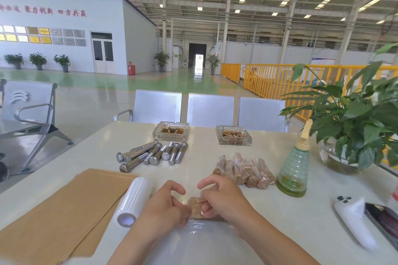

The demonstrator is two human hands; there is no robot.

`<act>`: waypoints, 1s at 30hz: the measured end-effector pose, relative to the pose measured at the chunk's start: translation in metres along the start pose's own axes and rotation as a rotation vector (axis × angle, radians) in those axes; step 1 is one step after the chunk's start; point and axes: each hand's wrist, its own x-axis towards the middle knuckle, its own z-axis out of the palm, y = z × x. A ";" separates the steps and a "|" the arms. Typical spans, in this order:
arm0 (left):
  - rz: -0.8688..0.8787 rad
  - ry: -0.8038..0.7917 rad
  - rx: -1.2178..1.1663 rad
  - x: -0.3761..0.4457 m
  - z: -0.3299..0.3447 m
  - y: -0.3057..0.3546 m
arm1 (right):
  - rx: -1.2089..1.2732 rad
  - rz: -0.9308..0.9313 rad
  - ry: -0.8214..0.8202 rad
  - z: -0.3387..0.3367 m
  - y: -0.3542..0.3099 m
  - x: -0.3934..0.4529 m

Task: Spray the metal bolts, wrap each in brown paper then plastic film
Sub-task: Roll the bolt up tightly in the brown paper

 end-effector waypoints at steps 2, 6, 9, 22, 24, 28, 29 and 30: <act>0.009 0.008 0.037 0.000 0.001 0.002 | -0.020 -0.039 0.014 -0.001 0.001 0.000; 0.060 0.033 0.151 -0.002 0.002 0.003 | -0.245 -0.206 0.070 -0.001 0.006 -0.005; 0.075 0.039 0.193 0.000 0.002 0.001 | -0.655 -0.435 0.143 -0.002 0.011 -0.008; 0.183 0.082 0.406 0.003 0.009 -0.007 | -1.039 -0.580 -0.060 -0.003 0.026 -0.021; 0.172 0.059 0.413 0.003 0.006 -0.007 | -1.029 -0.585 -0.058 -0.002 0.028 -0.020; 0.170 0.044 0.500 0.002 0.005 -0.008 | -0.904 -0.590 -0.039 -0.002 0.030 -0.023; 0.167 0.034 0.519 0.000 0.005 -0.008 | -0.889 -0.591 -0.032 -0.001 0.031 -0.025; 0.166 0.028 0.523 0.000 0.005 -0.009 | -0.887 -0.598 -0.018 0.001 0.032 -0.027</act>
